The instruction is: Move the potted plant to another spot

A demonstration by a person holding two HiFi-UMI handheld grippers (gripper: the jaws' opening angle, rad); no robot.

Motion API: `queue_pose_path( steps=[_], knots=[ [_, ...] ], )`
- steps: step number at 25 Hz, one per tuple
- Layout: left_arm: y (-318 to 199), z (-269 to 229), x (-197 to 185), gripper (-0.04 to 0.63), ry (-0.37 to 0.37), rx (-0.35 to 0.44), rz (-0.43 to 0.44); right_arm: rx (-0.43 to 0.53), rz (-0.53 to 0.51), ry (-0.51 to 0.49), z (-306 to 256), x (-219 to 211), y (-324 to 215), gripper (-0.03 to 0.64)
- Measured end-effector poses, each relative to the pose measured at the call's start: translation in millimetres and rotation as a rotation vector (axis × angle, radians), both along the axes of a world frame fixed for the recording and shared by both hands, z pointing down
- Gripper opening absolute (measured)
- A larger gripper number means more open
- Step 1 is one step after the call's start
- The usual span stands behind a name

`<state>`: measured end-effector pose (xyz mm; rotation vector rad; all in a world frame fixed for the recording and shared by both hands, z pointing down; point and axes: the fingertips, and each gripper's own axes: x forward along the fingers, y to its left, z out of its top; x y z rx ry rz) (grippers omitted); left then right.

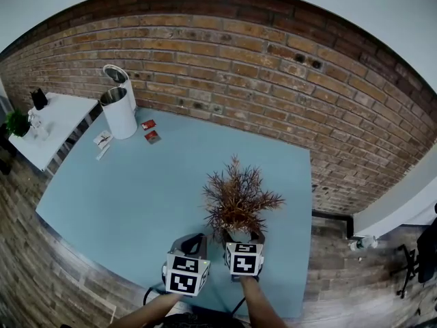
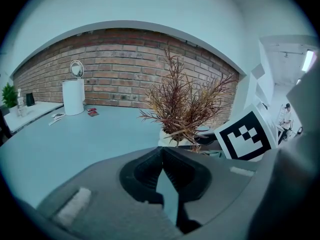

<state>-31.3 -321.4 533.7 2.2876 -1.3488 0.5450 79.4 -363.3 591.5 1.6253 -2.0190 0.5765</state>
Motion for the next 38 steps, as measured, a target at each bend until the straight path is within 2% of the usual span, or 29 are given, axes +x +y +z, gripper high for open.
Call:
queue_pose_path(
  steps=[18,38],
  knots=[
    [44.6,-7.9,-12.6,0.002,0.012,0.023,0.015,0.053,0.017,-0.017,-17.8,-14.8,50.5,0.235],
    [116.5,-15.3,-16.4,0.002,0.036,0.043,0.077,0.126,0.043,-0.042,-48.8,-40.5,139.5,0.047]
  ],
)
